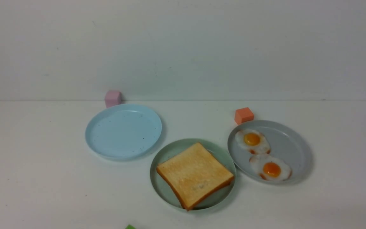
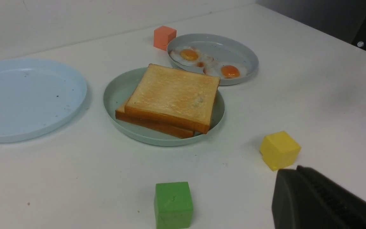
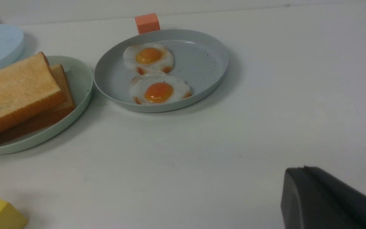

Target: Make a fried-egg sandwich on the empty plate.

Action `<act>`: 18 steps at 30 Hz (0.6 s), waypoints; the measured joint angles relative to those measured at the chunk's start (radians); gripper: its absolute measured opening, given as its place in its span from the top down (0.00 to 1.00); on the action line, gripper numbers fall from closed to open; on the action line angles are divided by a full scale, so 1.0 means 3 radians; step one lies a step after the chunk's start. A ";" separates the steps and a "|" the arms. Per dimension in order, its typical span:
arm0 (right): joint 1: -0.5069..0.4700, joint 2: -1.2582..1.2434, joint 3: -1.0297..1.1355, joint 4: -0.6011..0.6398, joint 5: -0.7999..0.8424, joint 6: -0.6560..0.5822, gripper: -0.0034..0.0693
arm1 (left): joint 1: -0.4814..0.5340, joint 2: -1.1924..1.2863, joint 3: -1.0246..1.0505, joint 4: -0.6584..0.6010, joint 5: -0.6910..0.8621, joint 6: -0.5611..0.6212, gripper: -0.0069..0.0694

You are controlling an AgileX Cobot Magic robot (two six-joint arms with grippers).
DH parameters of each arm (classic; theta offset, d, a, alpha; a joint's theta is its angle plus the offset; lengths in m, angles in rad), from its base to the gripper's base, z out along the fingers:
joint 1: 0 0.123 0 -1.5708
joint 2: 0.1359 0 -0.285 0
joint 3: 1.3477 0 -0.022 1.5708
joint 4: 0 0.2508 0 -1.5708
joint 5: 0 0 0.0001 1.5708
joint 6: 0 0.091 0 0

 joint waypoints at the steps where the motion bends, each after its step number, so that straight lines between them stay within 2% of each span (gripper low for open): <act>1: 0.0000 0.0000 0.0000 0.0006 0.0000 0.0000 0.95 | 0.0000 0.0000 0.0000 0.0000 0.0000 0.0000 0.91; 14: 0.0000 -0.0001 0.0000 0.0006 0.0000 -0.0002 0.95 | 0.0000 0.0000 0.0000 0.0000 -0.0004 0.0000 0.90; 17: 0.0000 -0.0001 0.0000 0.0006 0.0000 -0.0002 0.94 | 0.0013 0.0000 0.0004 0.0106 -0.0050 -0.0031 0.90; 18: 0.0000 -0.0001 0.0000 0.0006 0.0000 -0.0002 0.94 | 0.0115 0.0000 0.0004 0.0207 -0.0110 -0.0140 0.92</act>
